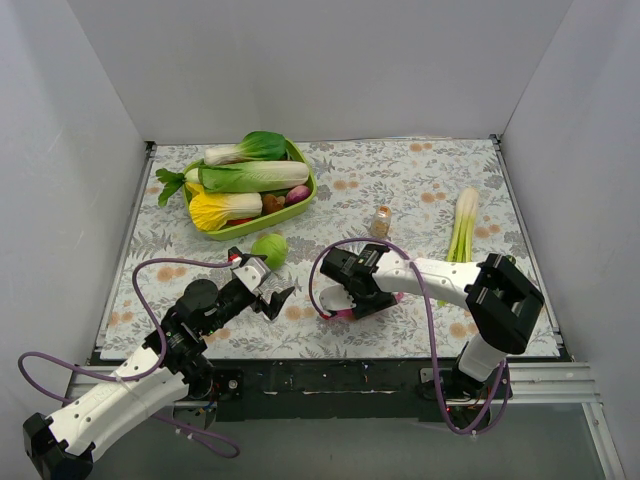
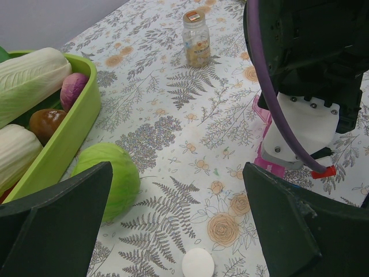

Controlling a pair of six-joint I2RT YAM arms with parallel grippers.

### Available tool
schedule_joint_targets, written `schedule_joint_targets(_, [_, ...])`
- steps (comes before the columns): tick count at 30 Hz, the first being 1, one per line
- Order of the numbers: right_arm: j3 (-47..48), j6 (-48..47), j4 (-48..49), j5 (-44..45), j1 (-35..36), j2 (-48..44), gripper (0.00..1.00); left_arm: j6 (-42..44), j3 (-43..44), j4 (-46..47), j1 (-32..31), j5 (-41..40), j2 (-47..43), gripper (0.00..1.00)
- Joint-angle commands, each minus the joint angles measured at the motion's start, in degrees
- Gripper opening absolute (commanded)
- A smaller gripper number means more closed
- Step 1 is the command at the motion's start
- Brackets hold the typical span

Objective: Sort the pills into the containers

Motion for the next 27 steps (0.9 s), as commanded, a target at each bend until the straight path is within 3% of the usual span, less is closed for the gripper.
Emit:
schedule_joint_targets(1, [2.0, -0.5, -2.5, 0.4, 0.5, 0.6, 0.01, 0.6, -0.4, 0.4, 0.2, 0.5, 0.1, 0.98])
schedule_joint_targets(27, [1.9, 0.2, -2.5, -1.6, 0.5, 0.2, 0.01, 0.6, -0.5, 0.4, 0.2, 0.6, -0.1, 0.98])
